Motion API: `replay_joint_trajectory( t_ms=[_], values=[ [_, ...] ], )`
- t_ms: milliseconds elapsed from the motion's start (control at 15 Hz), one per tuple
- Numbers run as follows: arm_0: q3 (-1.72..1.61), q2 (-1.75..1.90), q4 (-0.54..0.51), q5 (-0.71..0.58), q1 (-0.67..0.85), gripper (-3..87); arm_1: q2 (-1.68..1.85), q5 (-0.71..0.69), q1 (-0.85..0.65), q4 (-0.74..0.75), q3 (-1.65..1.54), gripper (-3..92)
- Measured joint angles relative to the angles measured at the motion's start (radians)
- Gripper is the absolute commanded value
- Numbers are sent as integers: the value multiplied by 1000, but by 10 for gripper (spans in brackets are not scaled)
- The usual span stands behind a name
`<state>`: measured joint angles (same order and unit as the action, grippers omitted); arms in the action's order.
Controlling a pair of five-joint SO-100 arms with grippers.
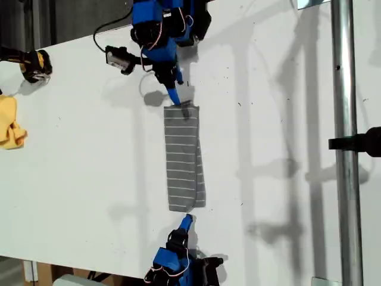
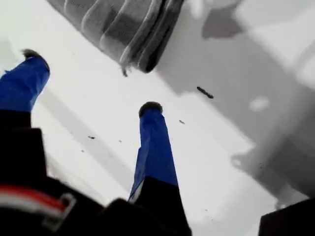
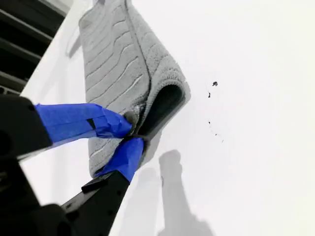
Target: Grasp corners of a towel and fold twice.
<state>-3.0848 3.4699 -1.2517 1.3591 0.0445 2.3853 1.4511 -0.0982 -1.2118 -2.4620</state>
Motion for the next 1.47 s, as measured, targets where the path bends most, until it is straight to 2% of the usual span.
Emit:
replay_joint_trajectory(
  t_ms=[133, 200, 333, 933, 1067, 1200, 1267, 1467],
  values=[
    [0, 0, -12, 26, -3, 46, -374, -55, -67, 23, 149, 401],
    [0, 0, -12, 35, -11, 44, -543, -71, -83, -11, 244, 403],
    [0, 0, -14, 41, -14, 40, -764, -84, -89, -2, 371, 397],
    [0, 0, -35, 86, -46, 26, -956, -81, -80, 129, 506, 375],
    [0, 0, -38, 94, -55, 26, -971, -81, -81, 120, 520, 282],
    [0, 0, -40, 94, -57, 26, -980, -89, -81, 137, 534, 46],
    [0, 0, -40, 94, -57, 25, -980, -89, -75, 160, 535, -2],
    [0, 0, -40, 104, -66, 24, -969, -91, -55, 206, 540, -2]
  ],
)
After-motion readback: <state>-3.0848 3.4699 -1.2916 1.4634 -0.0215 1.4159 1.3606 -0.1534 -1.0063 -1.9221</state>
